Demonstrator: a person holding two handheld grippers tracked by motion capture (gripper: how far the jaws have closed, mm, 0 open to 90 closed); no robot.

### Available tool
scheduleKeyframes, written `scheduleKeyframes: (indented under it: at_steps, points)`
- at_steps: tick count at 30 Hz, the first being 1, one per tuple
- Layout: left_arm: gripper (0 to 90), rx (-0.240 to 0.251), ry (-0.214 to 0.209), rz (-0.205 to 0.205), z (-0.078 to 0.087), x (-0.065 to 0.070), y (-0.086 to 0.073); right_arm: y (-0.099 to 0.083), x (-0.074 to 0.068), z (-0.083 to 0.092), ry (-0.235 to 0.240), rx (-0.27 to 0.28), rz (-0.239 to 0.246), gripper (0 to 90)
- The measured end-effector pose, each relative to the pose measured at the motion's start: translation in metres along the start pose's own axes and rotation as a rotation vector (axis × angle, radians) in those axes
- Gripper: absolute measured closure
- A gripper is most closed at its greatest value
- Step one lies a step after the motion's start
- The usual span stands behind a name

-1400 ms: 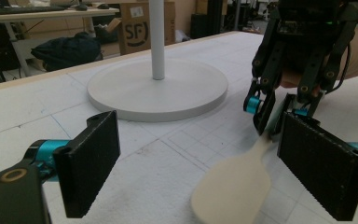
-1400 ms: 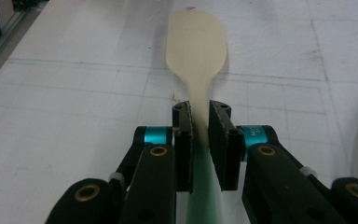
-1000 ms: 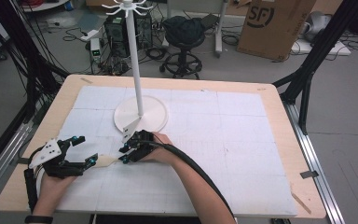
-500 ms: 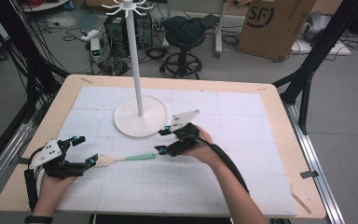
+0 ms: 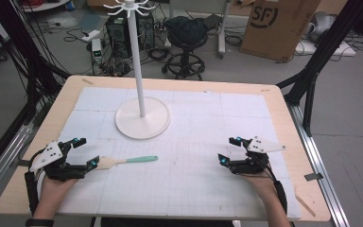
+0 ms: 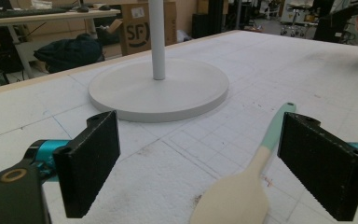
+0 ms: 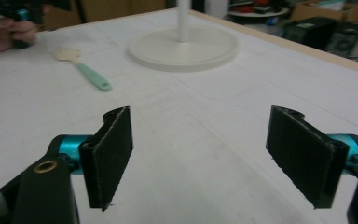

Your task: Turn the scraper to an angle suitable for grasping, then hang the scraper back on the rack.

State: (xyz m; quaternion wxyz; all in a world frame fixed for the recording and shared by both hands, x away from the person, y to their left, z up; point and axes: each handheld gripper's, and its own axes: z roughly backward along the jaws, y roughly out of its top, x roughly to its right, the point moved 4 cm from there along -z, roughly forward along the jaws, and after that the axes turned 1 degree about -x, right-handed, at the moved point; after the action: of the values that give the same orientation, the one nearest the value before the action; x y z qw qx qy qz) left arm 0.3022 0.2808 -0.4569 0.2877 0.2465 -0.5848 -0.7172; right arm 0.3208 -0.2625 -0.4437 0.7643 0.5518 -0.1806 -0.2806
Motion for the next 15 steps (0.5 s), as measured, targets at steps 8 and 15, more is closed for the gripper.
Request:
scheduleKeyframes:
  at_steps: [8, 15]
  points:
    - [13.5, -0.005, 0.000, -0.011, 0.000, 0.000, 0.000, -0.020, 0.013, 0.022, -0.098, 0.076, -0.088, 16.2]
    - [13.5, 0.004, 0.005, 0.004, 0.000, 0.000, 0.000, -0.020, 0.014, 0.024, -0.118, 0.104, -0.092, 16.2]
